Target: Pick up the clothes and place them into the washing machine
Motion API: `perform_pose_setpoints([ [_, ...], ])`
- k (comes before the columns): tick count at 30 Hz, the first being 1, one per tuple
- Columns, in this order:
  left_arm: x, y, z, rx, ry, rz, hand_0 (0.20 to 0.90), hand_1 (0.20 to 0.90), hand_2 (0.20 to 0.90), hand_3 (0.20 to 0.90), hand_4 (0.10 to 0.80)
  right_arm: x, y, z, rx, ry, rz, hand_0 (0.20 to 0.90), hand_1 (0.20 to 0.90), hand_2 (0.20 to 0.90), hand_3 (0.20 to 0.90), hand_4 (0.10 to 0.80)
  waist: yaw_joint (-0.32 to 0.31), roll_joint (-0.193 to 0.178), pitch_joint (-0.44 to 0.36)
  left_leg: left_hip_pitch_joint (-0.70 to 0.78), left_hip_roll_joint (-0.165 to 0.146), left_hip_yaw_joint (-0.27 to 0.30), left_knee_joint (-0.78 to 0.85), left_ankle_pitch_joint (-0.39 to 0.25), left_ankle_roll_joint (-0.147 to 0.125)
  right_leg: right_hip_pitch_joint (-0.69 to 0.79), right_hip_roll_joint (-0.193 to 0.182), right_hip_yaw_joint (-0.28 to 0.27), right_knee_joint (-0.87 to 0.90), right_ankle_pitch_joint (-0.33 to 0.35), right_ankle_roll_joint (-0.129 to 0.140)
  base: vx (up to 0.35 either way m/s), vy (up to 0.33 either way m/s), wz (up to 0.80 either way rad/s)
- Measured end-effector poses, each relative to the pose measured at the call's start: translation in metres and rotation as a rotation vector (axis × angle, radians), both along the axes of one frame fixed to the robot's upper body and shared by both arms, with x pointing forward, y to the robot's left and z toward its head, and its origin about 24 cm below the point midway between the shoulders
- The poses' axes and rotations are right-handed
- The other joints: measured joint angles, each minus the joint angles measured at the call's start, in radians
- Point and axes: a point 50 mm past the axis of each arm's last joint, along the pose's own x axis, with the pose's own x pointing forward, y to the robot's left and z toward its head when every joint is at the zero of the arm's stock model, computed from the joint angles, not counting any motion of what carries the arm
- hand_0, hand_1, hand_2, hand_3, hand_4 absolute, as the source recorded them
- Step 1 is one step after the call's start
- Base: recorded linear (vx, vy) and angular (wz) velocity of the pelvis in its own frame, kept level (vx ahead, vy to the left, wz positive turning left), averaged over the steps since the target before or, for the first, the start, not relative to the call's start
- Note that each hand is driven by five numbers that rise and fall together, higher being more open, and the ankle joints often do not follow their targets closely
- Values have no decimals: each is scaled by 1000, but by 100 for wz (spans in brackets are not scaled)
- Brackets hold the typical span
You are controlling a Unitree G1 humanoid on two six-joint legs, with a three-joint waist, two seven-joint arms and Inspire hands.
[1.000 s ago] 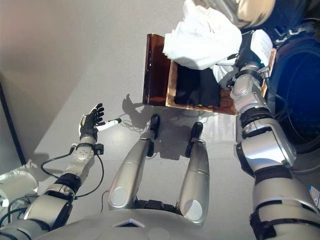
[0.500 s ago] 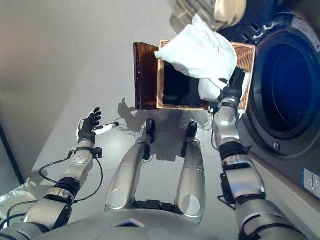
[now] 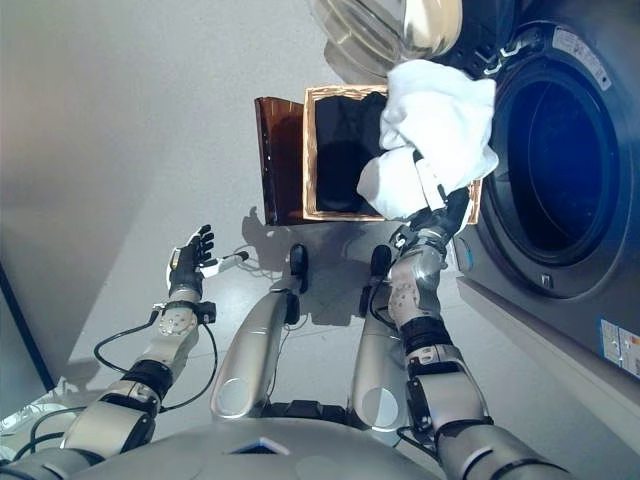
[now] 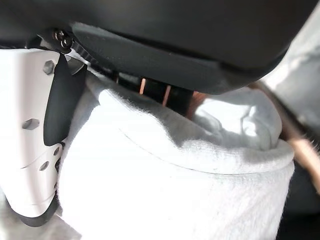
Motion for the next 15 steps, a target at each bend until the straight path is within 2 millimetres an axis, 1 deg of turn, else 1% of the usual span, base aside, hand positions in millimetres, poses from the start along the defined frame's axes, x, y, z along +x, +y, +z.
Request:
perform_pose_setpoints([
  [5,-5,-4,-5,-10,20,8,900,900,900,900,800,-3,0,4,58,-21,-96,200,200,200,200,300,1,8,-4,2,-2,10,1,-4,5,-1,-1,9,-1,1,1,-1,12,-4],
  [8,-9,-4,-9,-7,35,14,900,900,900,900,800,-4,-10,8,59,8,-216,200,200,200,200,300,7,21,-11,2,-4,10,0,-5,6,-1,-3,10,0,1,1,0,0,0],
  [9,-9,-4,-9,-6,36,17,900,900,900,900,800,-4,-11,8,57,13,-231,200,200,200,200,300,8,24,-13,2,-4,10,1,-5,6,-1,-3,10,0,1,1,0,0,0],
  [13,-12,-5,-10,-5,36,26,900,900,900,900,800,-4,-35,16,5,71,-417,200,200,200,200,300,27,55,-32,2,-6,10,-3,-5,6,-3,-5,12,0,1,2,0,0,0],
  [14,-16,-5,-12,-5,41,29,900,900,900,900,800,2,-45,22,4,91,-487,200,200,200,200,300,30,70,-43,2,-7,10,-10,-5,6,-4,-7,12,-4,2,4,0,0,0],
  [15,-17,-6,-13,-6,43,26,900,900,900,900,800,3,-50,24,9,97,-515,200,200,200,200,300,28,76,-46,1,-8,9,-10,-5,6,-6,-7,12,-4,2,4,0,0,0],
])
